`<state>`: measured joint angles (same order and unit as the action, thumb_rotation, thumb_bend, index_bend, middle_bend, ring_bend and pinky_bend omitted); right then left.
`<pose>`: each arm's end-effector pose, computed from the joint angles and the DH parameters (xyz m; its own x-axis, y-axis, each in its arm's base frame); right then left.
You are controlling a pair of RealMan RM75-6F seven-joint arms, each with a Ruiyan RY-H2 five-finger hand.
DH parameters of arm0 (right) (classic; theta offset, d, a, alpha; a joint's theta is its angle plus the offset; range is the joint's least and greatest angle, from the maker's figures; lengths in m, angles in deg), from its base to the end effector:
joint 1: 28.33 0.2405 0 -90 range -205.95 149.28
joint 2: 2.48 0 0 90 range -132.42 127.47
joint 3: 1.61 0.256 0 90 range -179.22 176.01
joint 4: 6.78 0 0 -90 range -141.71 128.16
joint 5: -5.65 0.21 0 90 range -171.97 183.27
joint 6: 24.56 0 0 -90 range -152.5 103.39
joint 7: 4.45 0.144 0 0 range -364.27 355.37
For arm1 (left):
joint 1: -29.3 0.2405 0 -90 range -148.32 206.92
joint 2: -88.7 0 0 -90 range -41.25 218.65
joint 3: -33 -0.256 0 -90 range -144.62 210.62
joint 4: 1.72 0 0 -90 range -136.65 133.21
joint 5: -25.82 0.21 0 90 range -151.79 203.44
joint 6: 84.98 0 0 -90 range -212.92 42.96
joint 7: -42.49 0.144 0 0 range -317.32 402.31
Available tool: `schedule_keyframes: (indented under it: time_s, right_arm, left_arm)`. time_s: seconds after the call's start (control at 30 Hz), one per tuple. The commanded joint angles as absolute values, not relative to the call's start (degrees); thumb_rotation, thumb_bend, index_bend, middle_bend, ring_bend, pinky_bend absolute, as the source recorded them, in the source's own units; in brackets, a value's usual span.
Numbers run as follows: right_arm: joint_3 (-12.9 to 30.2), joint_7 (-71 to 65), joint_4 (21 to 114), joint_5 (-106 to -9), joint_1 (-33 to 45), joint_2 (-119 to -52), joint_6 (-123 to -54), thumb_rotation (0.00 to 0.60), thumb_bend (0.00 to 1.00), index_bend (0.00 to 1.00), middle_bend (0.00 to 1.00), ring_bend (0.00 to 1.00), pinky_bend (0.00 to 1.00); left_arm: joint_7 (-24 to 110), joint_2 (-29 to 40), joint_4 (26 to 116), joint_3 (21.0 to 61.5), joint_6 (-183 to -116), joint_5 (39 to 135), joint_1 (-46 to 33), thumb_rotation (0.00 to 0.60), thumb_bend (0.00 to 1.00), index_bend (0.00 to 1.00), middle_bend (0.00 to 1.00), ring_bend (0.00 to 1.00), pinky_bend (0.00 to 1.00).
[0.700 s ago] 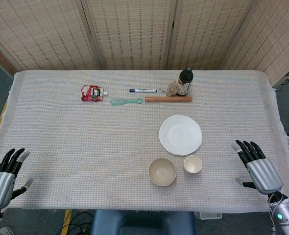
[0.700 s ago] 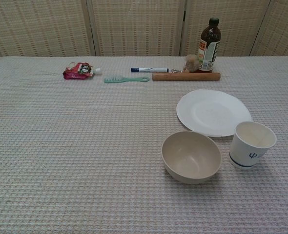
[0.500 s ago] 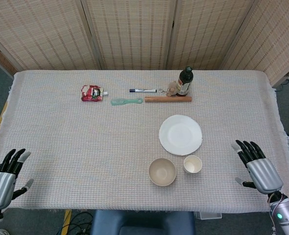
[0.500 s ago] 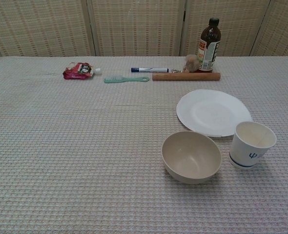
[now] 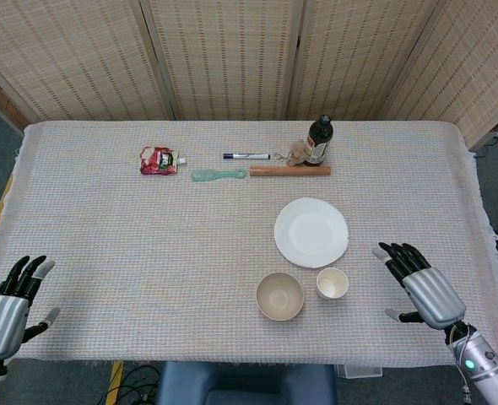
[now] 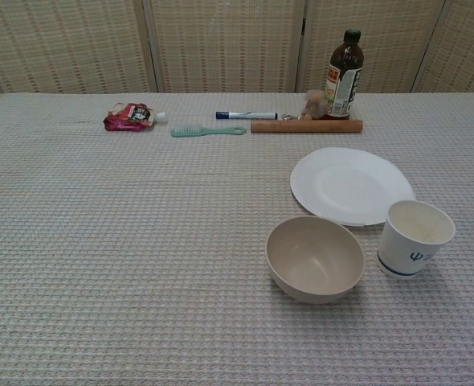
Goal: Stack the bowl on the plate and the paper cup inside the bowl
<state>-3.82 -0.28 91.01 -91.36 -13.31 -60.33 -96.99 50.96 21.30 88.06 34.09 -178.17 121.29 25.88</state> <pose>-0.2654 -0.2022 0.1346 0.4302 -0.2403 0.8702 -0.8790 -0.3311 0.3431 -0.2917 0.1646 0.1499 0.5066 -0.1180 0.8541 0.8441 -0.1338 -0.5192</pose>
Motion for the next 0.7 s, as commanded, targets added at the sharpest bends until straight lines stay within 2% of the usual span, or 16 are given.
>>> schedule_keyframes:
  time_s: [0.03, 0.2, 0.37, 0.7]
  right_arm:
    - [-3.0, -0.5, 98.3, -92.9, -7.8, -56.7, -90.1, 0.6, 0.04, 0.0, 0.0, 0.0, 0.0]
    - [-1.2, 0.3, 103.8, -91.1, -1.0, -55.8, -80.6, 0.6, 0.01, 0.0, 0.0, 0.0, 0.0]
    - [0.9, -4.6, 106.2, -85.2, 3.5, -58.7, -73.2, 0.6, 0.0, 0.0, 0.0, 0.0, 0.0]
    - [2.7, -13.5, 104.9, -72.2, 9.5, -67.0, -65.3, 0.6, 0.0, 0.0, 0.0, 0.0, 0.0]
  left_arm:
    - [50.9, 21.5, 88.4, 34.2, -178.9, 121.4, 26.2, 0.6, 0.26, 0.17, 0.16, 0.11, 0.45]
    - [50.8, 21.7, 89.1, 34.4, -179.9, 121.2, 26.7, 0.6, 0.26, 0.17, 0.16, 0.11, 0.45]
    - [49.3, 22.4, 89.3, 34.3, -180.5, 121.7, 26.9, 0.6, 0.26, 0.17, 0.16, 0.11, 0.45]
    - [47.0, 23.6, 89.7, 34.3, -183.1, 122.7, 28.0, 0.6, 0.26, 0.17, 0.16, 0.11, 0.45]
